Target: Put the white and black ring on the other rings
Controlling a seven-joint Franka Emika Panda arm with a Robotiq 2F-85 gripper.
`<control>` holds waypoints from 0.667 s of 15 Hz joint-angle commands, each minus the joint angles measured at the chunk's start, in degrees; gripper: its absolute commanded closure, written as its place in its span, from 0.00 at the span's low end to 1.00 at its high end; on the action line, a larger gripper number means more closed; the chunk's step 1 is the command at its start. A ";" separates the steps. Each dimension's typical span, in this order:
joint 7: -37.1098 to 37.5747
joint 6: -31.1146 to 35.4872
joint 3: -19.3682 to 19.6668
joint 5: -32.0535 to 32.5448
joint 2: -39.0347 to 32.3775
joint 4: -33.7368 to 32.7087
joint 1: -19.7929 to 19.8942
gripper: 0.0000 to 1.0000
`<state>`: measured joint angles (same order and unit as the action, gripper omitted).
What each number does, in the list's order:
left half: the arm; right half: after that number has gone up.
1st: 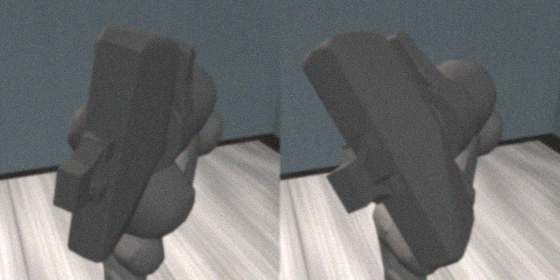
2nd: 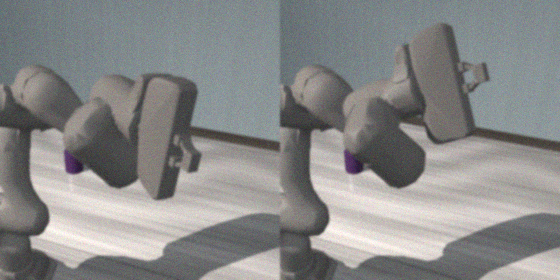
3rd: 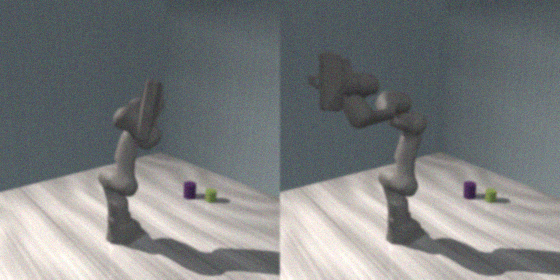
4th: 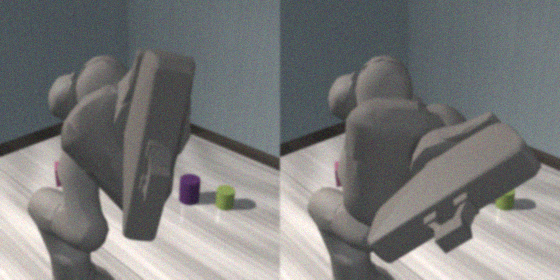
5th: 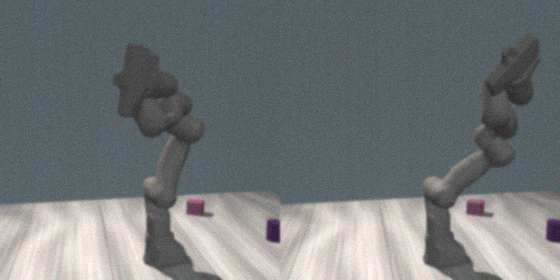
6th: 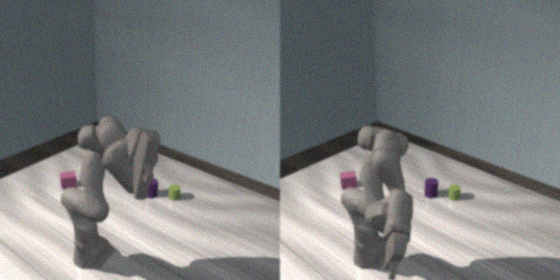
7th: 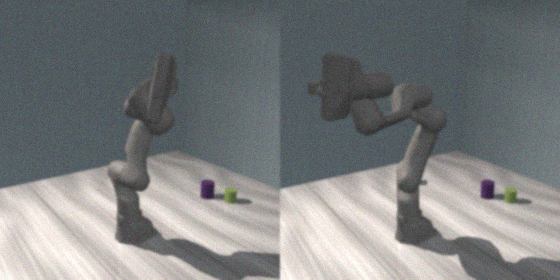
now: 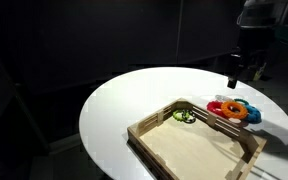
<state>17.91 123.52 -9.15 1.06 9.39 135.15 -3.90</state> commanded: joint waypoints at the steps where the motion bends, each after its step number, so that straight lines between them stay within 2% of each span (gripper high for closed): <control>1: 0.93 1.94 -0.35 0.21 -1.68 -1.97 -1.26 0.00; 10: 2.30 3.93 -2.06 1.03 -10.94 -10.44 -4.97 0.00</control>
<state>18.16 127.47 -10.70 1.06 2.99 129.26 -7.98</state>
